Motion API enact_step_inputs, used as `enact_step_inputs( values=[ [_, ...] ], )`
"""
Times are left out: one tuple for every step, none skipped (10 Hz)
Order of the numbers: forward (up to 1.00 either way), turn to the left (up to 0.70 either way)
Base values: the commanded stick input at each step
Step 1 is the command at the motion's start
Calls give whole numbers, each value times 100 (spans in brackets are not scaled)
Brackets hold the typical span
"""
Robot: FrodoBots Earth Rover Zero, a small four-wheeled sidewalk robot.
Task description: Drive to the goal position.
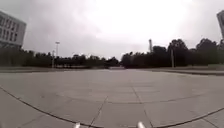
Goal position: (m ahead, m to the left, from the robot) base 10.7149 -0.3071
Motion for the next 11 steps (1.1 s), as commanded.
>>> enact_step_inputs(
  values=[
    [85,0],
    [85,0],
    [85,0],
    [85,0],
    [85,0],
    [85,0],
    [85,0],
    [85,0],
    [85,13],
    [85,27],
    [85,32]
  ],
)
